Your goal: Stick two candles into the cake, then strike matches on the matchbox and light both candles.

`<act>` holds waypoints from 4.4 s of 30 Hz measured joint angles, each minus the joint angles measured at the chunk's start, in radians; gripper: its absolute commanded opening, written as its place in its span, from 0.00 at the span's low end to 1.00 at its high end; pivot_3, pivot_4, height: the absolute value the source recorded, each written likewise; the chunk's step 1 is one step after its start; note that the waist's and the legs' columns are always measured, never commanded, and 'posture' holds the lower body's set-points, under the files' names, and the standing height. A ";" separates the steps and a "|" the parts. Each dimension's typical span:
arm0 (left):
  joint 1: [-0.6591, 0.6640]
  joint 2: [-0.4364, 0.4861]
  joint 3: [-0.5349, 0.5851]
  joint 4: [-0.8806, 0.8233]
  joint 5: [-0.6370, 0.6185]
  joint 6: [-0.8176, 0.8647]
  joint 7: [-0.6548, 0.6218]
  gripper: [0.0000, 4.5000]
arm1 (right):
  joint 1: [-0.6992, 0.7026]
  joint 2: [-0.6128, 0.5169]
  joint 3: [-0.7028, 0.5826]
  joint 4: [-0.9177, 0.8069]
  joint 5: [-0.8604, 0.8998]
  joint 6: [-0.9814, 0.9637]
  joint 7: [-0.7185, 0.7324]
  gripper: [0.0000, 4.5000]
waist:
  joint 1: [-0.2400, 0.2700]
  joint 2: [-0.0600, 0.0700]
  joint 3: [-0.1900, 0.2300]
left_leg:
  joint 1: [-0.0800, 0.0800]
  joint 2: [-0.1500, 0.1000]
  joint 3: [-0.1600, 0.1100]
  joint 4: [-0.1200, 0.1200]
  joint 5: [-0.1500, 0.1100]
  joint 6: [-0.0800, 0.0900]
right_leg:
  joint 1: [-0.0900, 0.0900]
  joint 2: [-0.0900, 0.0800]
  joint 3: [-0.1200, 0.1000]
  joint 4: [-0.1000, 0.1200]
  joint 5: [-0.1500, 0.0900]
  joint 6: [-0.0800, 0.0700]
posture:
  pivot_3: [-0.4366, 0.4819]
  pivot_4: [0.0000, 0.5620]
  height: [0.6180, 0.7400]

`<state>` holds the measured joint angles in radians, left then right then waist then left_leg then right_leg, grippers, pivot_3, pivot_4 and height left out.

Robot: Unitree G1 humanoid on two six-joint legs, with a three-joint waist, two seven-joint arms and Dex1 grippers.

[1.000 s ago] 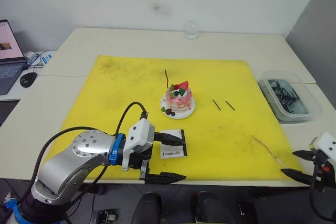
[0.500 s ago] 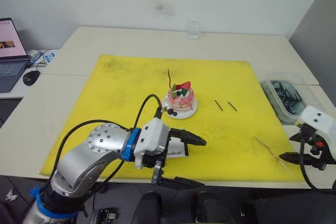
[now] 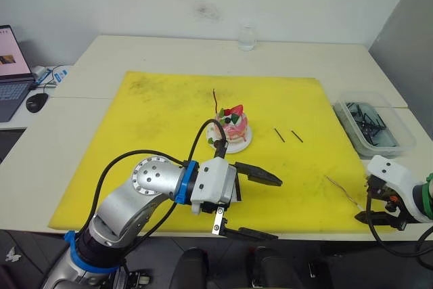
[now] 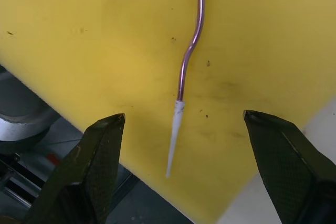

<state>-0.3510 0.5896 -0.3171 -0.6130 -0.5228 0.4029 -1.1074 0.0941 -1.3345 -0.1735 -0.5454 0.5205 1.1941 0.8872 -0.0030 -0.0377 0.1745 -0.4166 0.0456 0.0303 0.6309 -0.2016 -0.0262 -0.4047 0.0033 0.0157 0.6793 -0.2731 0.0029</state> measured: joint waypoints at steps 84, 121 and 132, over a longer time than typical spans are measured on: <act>0.224 0.078 0.422 0.048 -0.027 0.103 0.377 1.00 | -0.540 1.310 0.295 0.683 -0.342 -1.306 -0.412 0.01 | -0.024 0.000 0.000 | 0.001 0.003 0.000 -0.001 0.000 0.000 | -0.001 -0.002 0.000 0.002 0.001 -0.001 | 0.48 0.27 1.00; 0.181 0.095 0.420 0.074 -0.027 0.114 0.310 1.00 | -0.484 1.363 0.302 0.856 -0.407 -1.498 -0.490 0.01 | -0.024 0.000 0.000 | 0.001 0.003 0.000 -0.001 0.000 0.000 | -0.001 -0.003 0.001 0.002 0.001 -0.001 | 0.48 0.27 1.00; 0.182 0.095 0.415 0.075 -0.024 0.114 0.307 1.00 | -0.469 1.360 0.314 0.881 -0.421 -1.543 -0.493 0.01 | -0.025 0.001 0.000 | 0.002 0.003 0.000 -0.001 0.000 0.000 | 0.000 -0.003 0.001 0.003 0.002 -0.001 | 0.48 0.27 1.00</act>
<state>-0.1694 0.6845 0.0981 -0.5384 -0.5465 0.5165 -0.8005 -0.3745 0.0257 0.1405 0.3354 0.0990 -0.3490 0.3943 -0.0281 -0.0371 0.1742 -0.4147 0.0487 0.0303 0.6302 -0.2015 -0.0262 -0.4051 0.0008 0.0163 0.6820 -0.2716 0.0018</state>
